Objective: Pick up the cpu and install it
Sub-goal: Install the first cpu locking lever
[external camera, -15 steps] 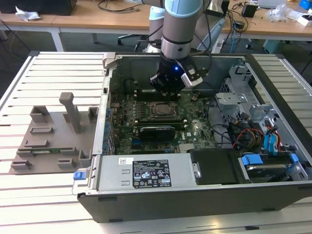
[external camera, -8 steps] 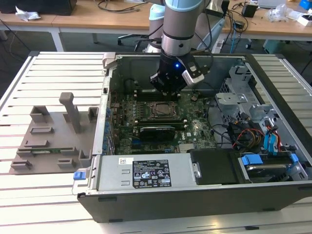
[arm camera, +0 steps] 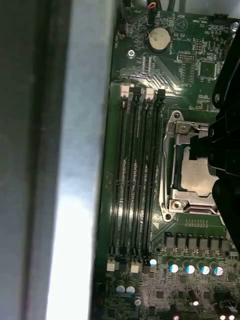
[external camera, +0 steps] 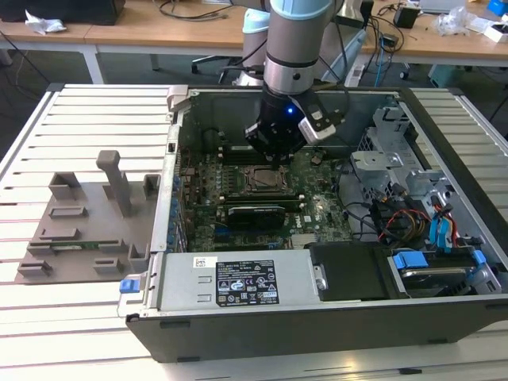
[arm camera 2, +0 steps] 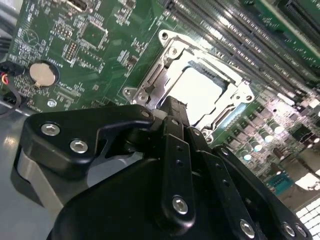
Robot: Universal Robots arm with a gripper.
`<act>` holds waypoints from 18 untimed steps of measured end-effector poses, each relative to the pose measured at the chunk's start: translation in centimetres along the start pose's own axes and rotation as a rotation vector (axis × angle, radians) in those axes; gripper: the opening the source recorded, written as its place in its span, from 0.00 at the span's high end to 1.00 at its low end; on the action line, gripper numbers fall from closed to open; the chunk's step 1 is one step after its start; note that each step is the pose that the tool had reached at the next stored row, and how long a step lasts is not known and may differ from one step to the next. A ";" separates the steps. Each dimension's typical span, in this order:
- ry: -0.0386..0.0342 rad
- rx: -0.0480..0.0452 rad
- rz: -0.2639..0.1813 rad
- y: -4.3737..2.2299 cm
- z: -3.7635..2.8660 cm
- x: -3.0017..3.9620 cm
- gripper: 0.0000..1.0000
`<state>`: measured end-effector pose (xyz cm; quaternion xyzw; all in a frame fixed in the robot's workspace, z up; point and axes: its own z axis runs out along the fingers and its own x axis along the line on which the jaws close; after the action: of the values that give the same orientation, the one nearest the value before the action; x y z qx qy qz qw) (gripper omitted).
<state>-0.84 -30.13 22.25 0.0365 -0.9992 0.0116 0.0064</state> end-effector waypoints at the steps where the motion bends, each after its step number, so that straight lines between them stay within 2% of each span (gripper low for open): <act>1: 0.0000 0.0001 0.000 -0.25 -0.01 0.02 0.89; 5: 0.0000 0.0001 0.000 -0.60 -0.12 0.05 0.89; 10: 0.0000 0.0000 0.000 -0.69 -0.38 0.06 0.89; 15: 0.0001 0.0001 0.000 -0.71 -0.89 0.06 0.89; 18: 0.0000 0.0000 0.000 -0.72 -1.44 0.07 0.89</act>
<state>-0.84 -30.82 23.71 0.0364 -0.9992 0.0116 0.0064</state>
